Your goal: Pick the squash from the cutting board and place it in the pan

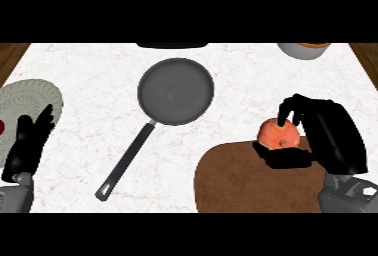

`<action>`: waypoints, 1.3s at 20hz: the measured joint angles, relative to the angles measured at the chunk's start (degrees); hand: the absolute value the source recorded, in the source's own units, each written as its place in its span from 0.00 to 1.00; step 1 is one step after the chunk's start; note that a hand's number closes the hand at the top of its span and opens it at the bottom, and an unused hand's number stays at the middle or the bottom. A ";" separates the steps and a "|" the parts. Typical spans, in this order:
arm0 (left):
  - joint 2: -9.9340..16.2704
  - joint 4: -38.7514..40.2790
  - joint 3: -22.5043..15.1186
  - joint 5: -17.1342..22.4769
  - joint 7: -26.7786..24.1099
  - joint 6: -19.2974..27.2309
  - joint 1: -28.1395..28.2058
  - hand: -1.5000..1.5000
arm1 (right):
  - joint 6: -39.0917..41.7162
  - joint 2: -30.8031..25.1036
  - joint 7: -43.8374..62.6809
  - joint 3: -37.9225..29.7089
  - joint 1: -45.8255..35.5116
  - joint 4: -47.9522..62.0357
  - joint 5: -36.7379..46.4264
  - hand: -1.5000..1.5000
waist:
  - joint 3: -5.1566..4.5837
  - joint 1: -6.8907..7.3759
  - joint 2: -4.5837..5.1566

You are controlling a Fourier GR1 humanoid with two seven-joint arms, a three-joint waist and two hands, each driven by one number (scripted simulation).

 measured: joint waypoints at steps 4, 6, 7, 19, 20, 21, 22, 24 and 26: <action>-0.46 -1.81 0.14 -0.47 0.47 -0.22 1.15 0.50 | -2.10 4.11 1.51 0.71 -5.77 4.96 0.81 1.00 | -0.01 0.38 0.05; -0.58 -0.96 0.48 -0.57 0.71 -0.31 -0.22 0.50 | -3.33 6.50 2.60 0.80 -9.27 8.64 1.21 1.00 | 0.00 0.42 0.10; -0.68 -1.73 0.34 -0.77 1.54 -0.19 -0.44 0.50 | -3.98 7.62 3.40 0.69 -11.17 10.56 1.10 1.00 | 0.00 0.52 0.12; -1.08 -1.06 0.50 -1.45 0.74 -1.59 -1.56 0.50 | -20.89 11.55 5.36 -1.81 -35.07 46.16 -9.41 1.00 | 0.01 2.17 0.58; -1.19 -0.71 0.47 -1.57 0.28 -1.62 -1.63 0.50 | -23.02 11.60 5.19 -1.16 -36.41 49.59 -10.43 1.00 | 0.01 2.42 0.65; -1.39 -0.80 0.31 -1.68 0.57 -1.59 -1.85 0.50 | -24.54 11.64 4.39 -1.38 -38.14 53.17 -11.35 1.00 | 0.01 2.56 0.72; -1.55 -0.81 0.14 -1.87 0.89 -1.46 -2.38 0.50 | -25.89 11.67 3.41 -1.83 -39.54 56.67 -12.14 1.00 | 0.01 2.79 0.84; -1.62 -0.90 -0.04 -1.79 1.13 -1.91 -2.94 0.50 | -28.81 11.71 2.11 -1.49 -42.13 62.98 -14.23 1.00 | 0.02 3.33 1.01; -2.11 -0.65 -0.36 -2.00 0.84 -1.86 -3.40 0.50 | -32.04 11.74 -0.10 -1.14 -43.37 68.49 -16.24 1.00 | 0.02 3.90 1.22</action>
